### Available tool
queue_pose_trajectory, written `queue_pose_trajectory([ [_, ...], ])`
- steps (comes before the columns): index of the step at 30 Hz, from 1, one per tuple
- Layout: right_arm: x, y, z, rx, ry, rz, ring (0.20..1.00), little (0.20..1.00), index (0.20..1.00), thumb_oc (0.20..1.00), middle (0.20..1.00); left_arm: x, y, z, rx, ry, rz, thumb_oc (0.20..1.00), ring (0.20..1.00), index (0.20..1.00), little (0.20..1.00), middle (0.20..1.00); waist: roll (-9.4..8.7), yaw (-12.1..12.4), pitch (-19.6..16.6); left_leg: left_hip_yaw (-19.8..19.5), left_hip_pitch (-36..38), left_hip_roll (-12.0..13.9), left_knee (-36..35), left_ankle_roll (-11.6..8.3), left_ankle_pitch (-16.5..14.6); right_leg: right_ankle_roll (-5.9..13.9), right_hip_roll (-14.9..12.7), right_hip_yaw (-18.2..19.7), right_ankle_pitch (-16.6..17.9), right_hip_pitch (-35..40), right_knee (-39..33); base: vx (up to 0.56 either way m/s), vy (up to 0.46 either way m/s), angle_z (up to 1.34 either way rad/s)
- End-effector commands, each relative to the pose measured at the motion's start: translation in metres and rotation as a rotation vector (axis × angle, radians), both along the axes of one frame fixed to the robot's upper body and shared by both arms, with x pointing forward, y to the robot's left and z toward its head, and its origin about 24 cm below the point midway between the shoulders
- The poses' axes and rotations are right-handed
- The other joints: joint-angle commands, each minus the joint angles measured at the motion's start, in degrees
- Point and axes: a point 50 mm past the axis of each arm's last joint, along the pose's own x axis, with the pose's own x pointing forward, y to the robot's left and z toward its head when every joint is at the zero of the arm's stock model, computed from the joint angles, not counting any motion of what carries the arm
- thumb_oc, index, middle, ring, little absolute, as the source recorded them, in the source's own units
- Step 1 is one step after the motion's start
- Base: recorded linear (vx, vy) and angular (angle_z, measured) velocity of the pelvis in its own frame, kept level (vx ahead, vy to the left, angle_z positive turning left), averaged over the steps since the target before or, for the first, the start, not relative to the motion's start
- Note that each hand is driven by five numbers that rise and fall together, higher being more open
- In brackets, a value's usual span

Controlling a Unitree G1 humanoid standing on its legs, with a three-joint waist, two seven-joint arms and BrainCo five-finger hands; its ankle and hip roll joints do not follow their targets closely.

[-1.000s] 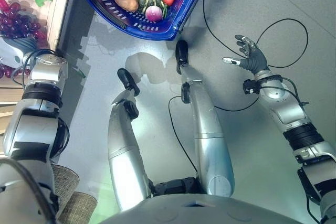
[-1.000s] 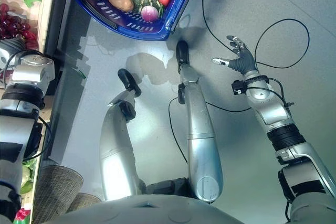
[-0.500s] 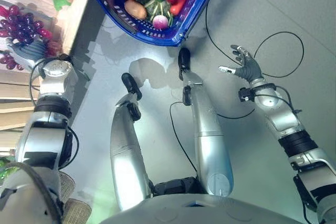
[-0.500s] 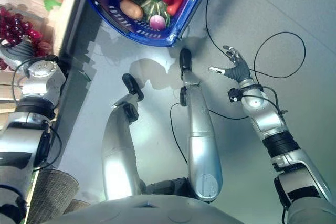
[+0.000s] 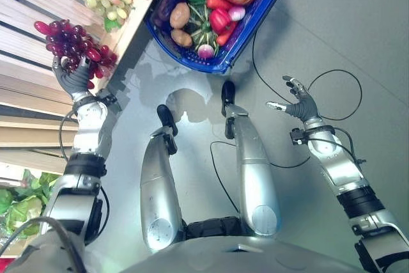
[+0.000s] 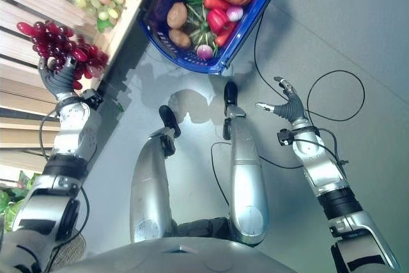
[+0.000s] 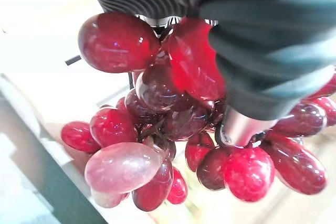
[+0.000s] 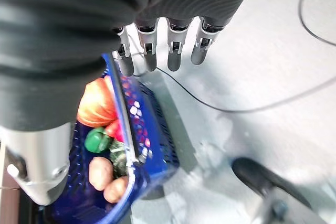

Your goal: Pick up fruits and vegetables into the basket

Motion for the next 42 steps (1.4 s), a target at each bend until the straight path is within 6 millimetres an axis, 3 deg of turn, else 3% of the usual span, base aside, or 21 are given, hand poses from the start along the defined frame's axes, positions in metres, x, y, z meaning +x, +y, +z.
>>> queue_pose_trajectory([
  [1,-0.006,0.003,0.021,-0.054,-0.117,0.000,1.000,1.000,1.000,1.000,1.000,-0.012,-0.004,0.036,0.130,-0.197,-0.042,0.200,0.200,0.200,0.200,0.200,0.82,1.67,-2.90,3.50,2.56,-0.61,-0.77,1.42,-2.76,5.66,-1.59,-0.27,-6.69,6.12,0.17,0.01,0.032,-0.01],
  [11,0.020,0.033,0.068,-0.172,-0.272,0.016,1.000,1.000,1.000,1.000,1.000,-0.022,-0.033,0.074,0.244,-0.362,-0.298,0.200,0.200,0.200,0.200,0.200,1.85,4.64,-2.92,3.36,11.90,-1.66,-3.86,1.66,-2.56,6.32,-3.58,-1.07,-6.60,16.07,-2.73,0.00,0.002,0.02],
  [12,0.023,0.035,0.071,-0.183,-0.277,0.008,1.000,1.000,1.000,1.000,1.000,-0.023,-0.036,0.077,0.252,-0.370,-0.322,0.200,0.200,0.200,0.200,0.200,1.85,4.83,-2.90,3.84,12.27,-1.75,-4.67,2.08,-1.01,5.88,-3.87,-1.60,-5.21,16.58,-3.59,-0.05,-0.022,0.04],
  [15,0.031,0.042,0.082,-0.188,-0.290,0.002,1.000,1.000,1.000,1.000,1.000,-0.023,-0.047,0.086,0.288,-0.389,-0.410,0.200,0.200,0.200,0.200,0.200,2.15,5.63,-3.33,3.41,14.81,-2.28,-5.71,2.11,-0.79,5.98,-4.41,-1.95,-5.11,19.33,-4.49,0.01,-0.019,0.04],
  [24,0.050,0.077,0.095,-0.248,-0.256,0.086,1.000,1.000,1.000,1.000,1.000,-0.031,-0.087,0.107,0.462,-0.488,-0.679,0.200,0.200,0.200,0.200,0.200,2.21,8.09,-6.43,2.29,20.00,-3.01,-7.29,2.07,-1.20,6.06,-5.93,-3.59,-5.33,25.66,-6.47,0.05,-0.048,0.07],
  [28,0.055,0.093,0.090,-0.271,-0.202,0.146,1.000,1.000,1.000,1.000,1.000,-0.032,-0.103,0.110,0.492,-0.514,-0.800,0.200,0.200,0.200,0.200,0.200,2.10,8.70,-7.68,1.94,22.25,-2.82,-8.45,1.92,-1.16,6.20,-6.22,-4.08,-5.09,28.20,-7.88,0.06,-0.043,0.08],
  [42,0.047,0.148,0.095,-0.203,-0.217,0.374,1.000,1.000,1.000,1.000,1.000,-0.036,-0.159,0.104,0.452,-0.515,-1.178,0.200,0.200,0.200,0.200,0.200,1.58,9.11,-10.37,1.79,26.64,-2.30,-11.53,1.74,-0.95,7.02,-6.37,-4.93,-3.64,32.76,-12.04,0.02,-0.025,0.03],
])
